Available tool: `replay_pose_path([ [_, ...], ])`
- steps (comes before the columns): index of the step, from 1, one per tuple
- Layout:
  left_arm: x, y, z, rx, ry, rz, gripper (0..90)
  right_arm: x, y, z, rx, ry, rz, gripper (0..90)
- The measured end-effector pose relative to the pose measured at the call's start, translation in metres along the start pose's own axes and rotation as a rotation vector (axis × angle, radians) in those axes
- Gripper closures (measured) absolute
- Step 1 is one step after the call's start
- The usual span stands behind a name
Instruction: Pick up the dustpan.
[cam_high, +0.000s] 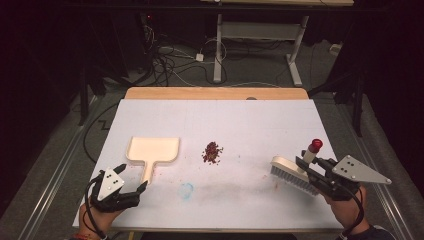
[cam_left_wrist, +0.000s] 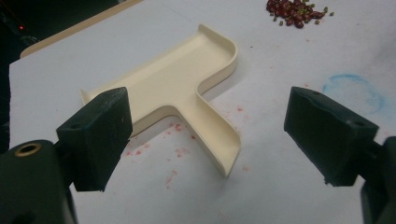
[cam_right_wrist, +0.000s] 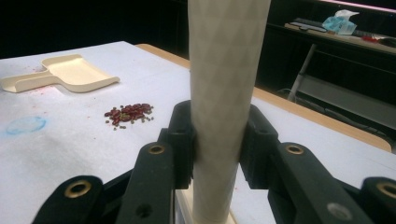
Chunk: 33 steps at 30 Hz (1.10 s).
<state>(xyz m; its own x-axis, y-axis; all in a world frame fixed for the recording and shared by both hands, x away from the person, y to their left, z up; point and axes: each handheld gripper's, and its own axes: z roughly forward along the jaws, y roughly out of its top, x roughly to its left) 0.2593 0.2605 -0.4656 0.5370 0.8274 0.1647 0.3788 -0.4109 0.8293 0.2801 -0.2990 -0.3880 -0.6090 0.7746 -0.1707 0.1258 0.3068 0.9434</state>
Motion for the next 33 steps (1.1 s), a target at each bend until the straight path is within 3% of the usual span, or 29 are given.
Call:
replay_pose_path([
  [4, 0.000, -0.001, 0.001, 0.016, 0.002, -0.008, 15.2, -0.002, -0.001, -0.001, 0.003, -0.003, -0.002, 69.9],
  [7, -0.001, -0.002, 0.002, 0.055, 0.012, -0.028, 16.7, -0.002, 0.000, 0.000, -0.001, -0.005, 0.000, 69.9],
  [8, -0.001, -0.002, 0.002, 0.059, -0.004, -0.030, 16.7, -0.003, 0.001, 0.001, -0.007, -0.006, -0.004, 70.0],
  [10, -0.004, -0.003, -0.001, 0.061, 0.016, -0.023, 17.3, -0.002, 0.003, 0.001, -0.011, -0.004, -0.014, 69.9],
  [12, -0.003, -0.001, -0.003, 0.046, 0.009, -0.047, 17.4, -0.001, 0.004, 0.002, -0.015, -0.003, -0.023, 70.0],
  [15, 0.000, 0.005, -0.002, 0.069, 0.019, -0.056, 17.3, -0.001, 0.005, 0.004, -0.015, -0.001, -0.026, 69.9],
  [17, 0.009, 0.018, 0.004, 0.094, 0.046, -0.103, 17.3, -0.001, 0.006, 0.005, -0.020, -0.004, -0.017, 69.9],
  [19, 0.017, 0.024, 0.010, 0.112, 0.040, -0.177, 17.4, -0.001, 0.007, 0.007, -0.023, -0.007, -0.020, 69.9],
  [22, 0.025, 0.029, 0.024, 0.149, 0.027, -0.247, 17.4, 0.000, 0.006, 0.011, -0.007, -0.024, -0.047, 69.9],
  [25, 0.025, 0.030, 0.043, 0.202, 0.032, -0.253, 17.4, -0.001, 0.004, 0.013, 0.002, -0.023, -0.047, 69.9],
  [28, 0.023, 0.027, 0.059, 0.273, 0.016, -0.293, 17.5, 0.000, 0.004, 0.014, 0.001, -0.013, -0.046, 69.8],
  [33, 0.015, 0.016, 0.078, 0.368, -0.025, -0.287, 31.0, 0.001, 0.002, 0.014, 0.009, -0.007, -0.051, 69.7],
])
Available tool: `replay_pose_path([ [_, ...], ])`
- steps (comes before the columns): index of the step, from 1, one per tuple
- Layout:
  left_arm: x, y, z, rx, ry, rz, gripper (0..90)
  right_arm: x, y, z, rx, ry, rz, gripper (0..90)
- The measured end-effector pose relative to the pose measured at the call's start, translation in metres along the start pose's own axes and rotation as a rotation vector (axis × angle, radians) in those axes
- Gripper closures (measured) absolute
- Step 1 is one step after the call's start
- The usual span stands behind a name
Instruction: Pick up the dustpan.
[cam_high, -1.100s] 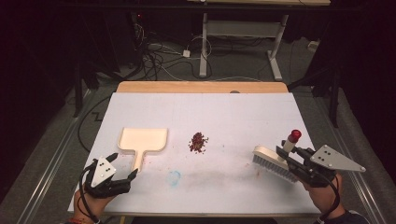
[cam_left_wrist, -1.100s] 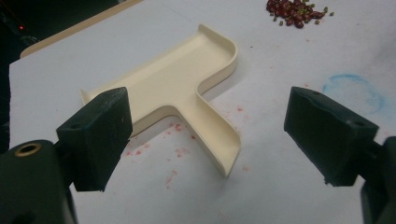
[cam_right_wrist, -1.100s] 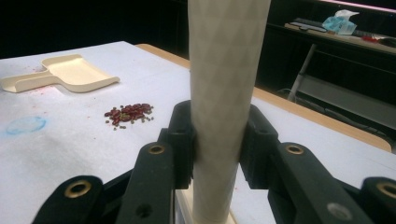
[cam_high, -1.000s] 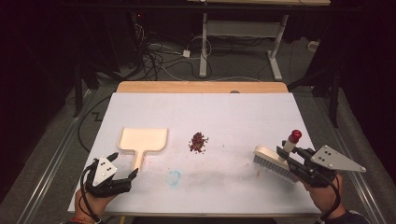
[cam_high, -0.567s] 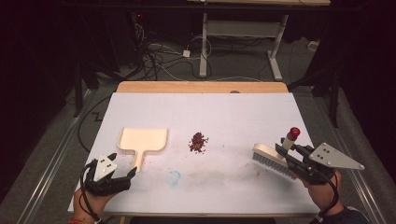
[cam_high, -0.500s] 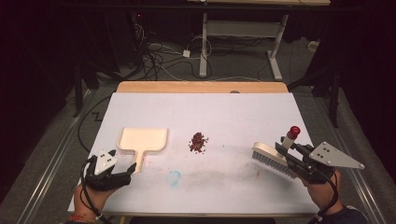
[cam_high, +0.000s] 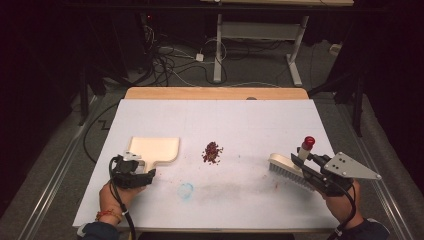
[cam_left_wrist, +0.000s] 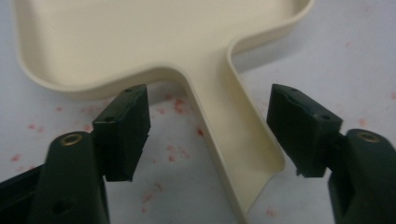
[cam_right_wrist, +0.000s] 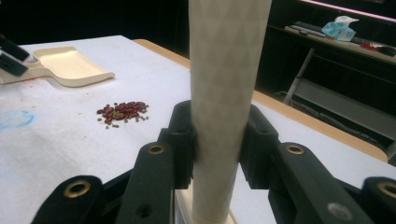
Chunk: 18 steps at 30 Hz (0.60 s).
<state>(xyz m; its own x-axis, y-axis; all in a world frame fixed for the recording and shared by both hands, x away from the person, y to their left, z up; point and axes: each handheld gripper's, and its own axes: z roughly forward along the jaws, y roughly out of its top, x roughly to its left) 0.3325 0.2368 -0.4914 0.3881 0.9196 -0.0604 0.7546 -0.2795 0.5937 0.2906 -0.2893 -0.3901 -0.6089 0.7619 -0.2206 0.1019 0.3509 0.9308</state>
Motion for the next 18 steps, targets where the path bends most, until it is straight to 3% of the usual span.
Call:
replay_pose_path([
  [8, -0.001, 0.004, 0.006, -0.032, 0.001, 0.015, 48.2, 0.002, 0.000, 0.003, 0.003, 0.030, 0.012, 69.8],
  [11, 0.002, 0.006, 0.008, -0.042, -0.017, 0.034, 62.7, 0.002, 0.000, 0.002, -0.002, 0.055, 0.032, 69.8],
  [18, 0.007, 0.009, 0.006, -0.029, -0.044, 0.074, 63.6, 0.003, 0.002, 0.001, -0.008, 0.072, 0.046, 69.8],
])
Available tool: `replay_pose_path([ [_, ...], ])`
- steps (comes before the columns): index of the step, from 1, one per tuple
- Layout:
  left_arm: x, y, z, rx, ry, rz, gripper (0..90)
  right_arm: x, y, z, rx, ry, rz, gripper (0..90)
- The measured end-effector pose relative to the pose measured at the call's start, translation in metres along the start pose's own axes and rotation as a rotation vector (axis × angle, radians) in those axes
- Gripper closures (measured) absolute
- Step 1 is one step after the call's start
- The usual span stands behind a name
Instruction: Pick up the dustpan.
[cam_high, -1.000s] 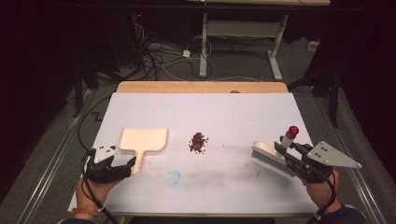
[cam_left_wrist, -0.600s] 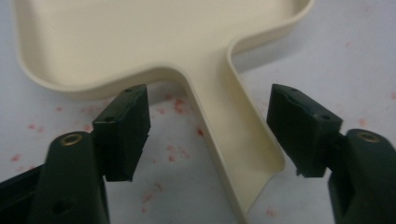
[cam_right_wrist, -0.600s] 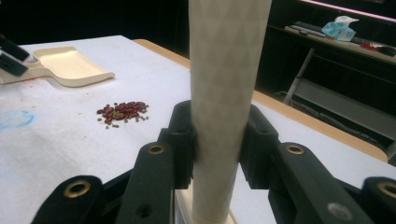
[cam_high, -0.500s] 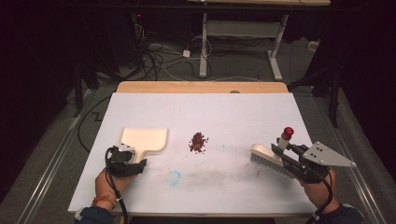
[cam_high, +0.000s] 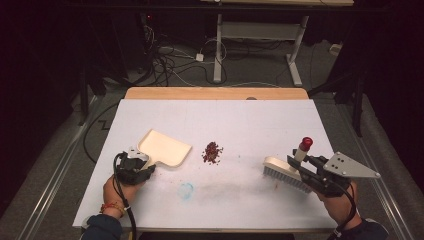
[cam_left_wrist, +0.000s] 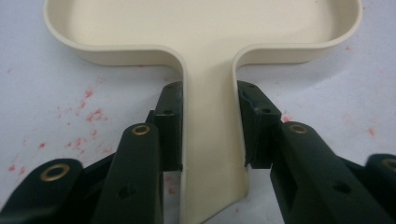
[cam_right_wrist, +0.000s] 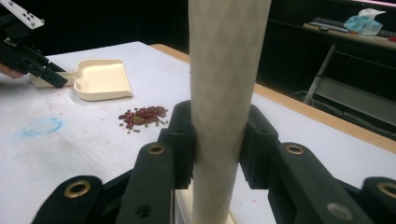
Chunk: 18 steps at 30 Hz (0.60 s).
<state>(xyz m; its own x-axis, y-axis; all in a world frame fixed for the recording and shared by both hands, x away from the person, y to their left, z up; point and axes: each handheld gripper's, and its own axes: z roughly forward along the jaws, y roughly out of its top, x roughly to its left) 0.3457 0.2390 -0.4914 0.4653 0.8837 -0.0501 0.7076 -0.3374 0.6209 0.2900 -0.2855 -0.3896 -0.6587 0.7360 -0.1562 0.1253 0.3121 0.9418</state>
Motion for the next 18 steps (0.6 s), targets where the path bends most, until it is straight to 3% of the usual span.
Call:
replay_pose_path([
  [2, 0.002, 0.001, -0.002, 0.003, -0.016, 0.026, 63.8, -0.001, 0.000, 0.000, -0.001, -0.005, -0.004, 69.9],
  [9, 0.005, 0.003, -0.008, -0.014, -0.024, 0.054, 63.9, -0.005, 0.001, 0.002, 0.002, -0.014, 0.001, 69.9],
  [11, 0.005, 0.003, -0.013, -0.016, -0.015, 0.067, 63.9, -0.005, 0.001, 0.004, 0.006, -0.014, 0.002, 69.9],
  [18, 0.009, 0.006, -0.036, -0.068, -0.041, 0.077, 63.9, -0.005, -0.002, 0.006, 0.030, -0.018, 0.001, 69.9],
])
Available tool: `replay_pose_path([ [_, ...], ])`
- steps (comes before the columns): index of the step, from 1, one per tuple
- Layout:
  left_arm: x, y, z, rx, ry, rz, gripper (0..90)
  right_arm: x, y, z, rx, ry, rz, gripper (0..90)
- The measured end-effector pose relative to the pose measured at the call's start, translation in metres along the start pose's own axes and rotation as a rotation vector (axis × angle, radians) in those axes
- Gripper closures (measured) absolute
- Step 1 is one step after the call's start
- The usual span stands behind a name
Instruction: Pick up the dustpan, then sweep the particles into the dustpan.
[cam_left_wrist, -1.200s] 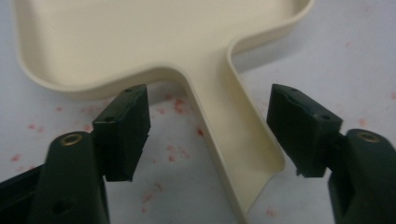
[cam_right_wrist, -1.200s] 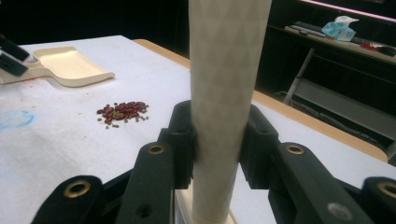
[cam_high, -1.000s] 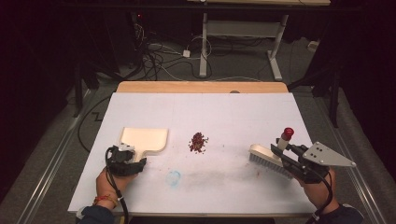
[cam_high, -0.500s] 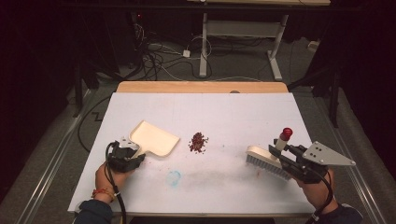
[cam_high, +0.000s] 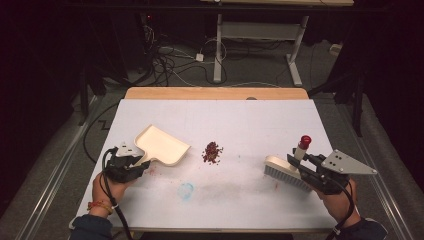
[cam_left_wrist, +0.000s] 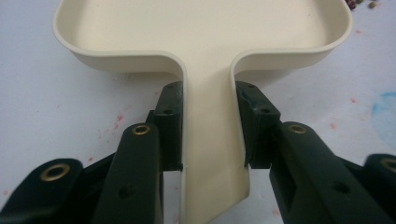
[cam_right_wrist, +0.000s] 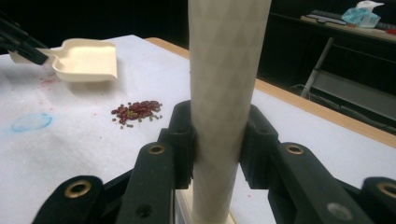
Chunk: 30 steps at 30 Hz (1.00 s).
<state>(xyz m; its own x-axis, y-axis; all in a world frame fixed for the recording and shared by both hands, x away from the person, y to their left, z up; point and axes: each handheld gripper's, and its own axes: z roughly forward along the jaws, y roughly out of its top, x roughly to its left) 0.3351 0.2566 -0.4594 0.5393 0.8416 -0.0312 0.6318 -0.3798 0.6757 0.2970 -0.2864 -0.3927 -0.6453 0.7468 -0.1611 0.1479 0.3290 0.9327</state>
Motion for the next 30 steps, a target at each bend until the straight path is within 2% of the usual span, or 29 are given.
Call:
replay_pose_path([
  [9, -0.006, -0.003, -0.014, 0.018, -0.030, 0.060, 63.9, -0.001, -0.002, 0.000, 0.008, -0.016, 0.008, 70.0],
  [13, -0.011, -0.001, -0.016, 0.049, -0.045, 0.094, 63.9, -0.002, -0.001, 0.002, 0.004, -0.013, 0.015, 69.9],
  [17, -0.018, 0.003, -0.023, 0.039, -0.060, 0.123, 63.9, 0.000, -0.001, 0.005, 0.001, -0.017, -0.004, 70.0],
  [18, -0.020, 0.003, -0.024, 0.043, -0.062, 0.132, 63.9, 0.000, 0.000, 0.006, 0.005, -0.017, 0.004, 70.0],
  [23, -0.028, 0.000, -0.019, 0.076, -0.089, 0.154, 63.9, -0.002, 0.003, 0.009, -0.001, -0.016, -0.011, 69.9],
  [26, -0.031, 0.001, -0.017, 0.104, -0.095, 0.166, 63.9, -0.005, 0.007, 0.012, -0.015, -0.018, 0.000, 70.0],
  [30, -0.036, 0.002, -0.017, 0.104, -0.118, 0.170, 63.9, -0.009, 0.012, 0.021, -0.022, -0.015, 0.005, 70.0],
])
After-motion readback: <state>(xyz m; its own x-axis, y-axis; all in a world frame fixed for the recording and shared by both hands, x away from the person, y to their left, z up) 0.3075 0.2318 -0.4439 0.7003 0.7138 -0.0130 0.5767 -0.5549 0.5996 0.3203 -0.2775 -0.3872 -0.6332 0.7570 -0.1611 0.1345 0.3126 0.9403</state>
